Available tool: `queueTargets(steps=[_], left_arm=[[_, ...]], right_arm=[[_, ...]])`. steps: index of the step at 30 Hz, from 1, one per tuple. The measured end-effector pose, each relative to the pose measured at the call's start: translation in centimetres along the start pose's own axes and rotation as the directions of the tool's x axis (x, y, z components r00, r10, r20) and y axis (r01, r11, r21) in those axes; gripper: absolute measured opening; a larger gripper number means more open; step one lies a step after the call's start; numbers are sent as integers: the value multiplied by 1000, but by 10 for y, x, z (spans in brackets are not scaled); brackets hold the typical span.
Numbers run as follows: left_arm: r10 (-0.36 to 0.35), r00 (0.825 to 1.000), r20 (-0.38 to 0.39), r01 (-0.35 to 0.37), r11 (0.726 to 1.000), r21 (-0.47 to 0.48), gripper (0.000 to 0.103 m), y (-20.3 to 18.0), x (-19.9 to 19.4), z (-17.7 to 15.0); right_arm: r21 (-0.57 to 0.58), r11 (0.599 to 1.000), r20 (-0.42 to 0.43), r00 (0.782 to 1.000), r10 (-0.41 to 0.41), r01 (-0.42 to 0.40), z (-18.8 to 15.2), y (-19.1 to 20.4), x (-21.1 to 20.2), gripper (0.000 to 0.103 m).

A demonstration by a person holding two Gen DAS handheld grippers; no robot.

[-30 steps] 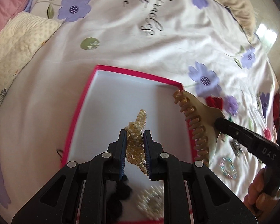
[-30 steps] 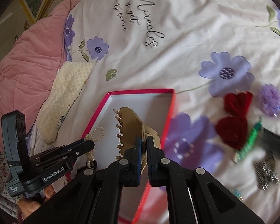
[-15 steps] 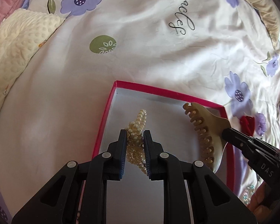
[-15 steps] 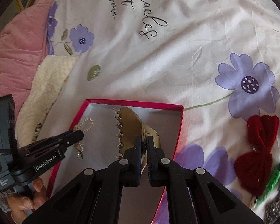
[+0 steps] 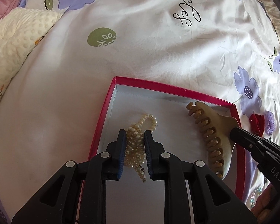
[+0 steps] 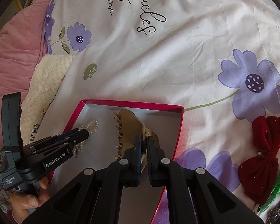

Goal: Organize jewelry
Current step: 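Carry the pearl strand and claw clip into the box and release both, then grasp the green braided band with the left tool while the right tool grasps the beaded bracelet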

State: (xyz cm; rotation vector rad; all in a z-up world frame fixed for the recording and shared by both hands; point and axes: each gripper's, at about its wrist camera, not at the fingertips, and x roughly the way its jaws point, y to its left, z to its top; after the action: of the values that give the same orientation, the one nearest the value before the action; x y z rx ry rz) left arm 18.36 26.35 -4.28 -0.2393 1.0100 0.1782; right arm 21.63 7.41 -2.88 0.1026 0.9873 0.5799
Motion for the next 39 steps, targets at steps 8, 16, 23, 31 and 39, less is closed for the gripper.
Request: queueTargets(steps=[8, 16, 23, 31, 39], left_arm=[[0, 1000, -9, 0, 1000, -18, 21, 1, -7, -1], [9, 1000, 26, -9, 1000, -7, 38, -4, -35, -13], [-17, 999, 43, 19, 998, -63, 38, -3, -67, -45], [-93, 994, 52, 97, 991, -90, 38, -19, -103, -89], [-159, 986, 46, 161, 986, -36, 38, -63, -126, -117]], right_arm=[[29, 999, -7, 999, 42, -42, 2, -1, -6, 19], [54, 996, 26, 997, 72, -74, -9, -5, -40, 31], [84, 995, 55, 997, 48, -53, -41, -28, -87, 36], [148, 989, 69, 998, -1, -9, -81, -72, -135, 37], [241, 970, 61, 997, -55, 39, -123, -122, -171, 39]])
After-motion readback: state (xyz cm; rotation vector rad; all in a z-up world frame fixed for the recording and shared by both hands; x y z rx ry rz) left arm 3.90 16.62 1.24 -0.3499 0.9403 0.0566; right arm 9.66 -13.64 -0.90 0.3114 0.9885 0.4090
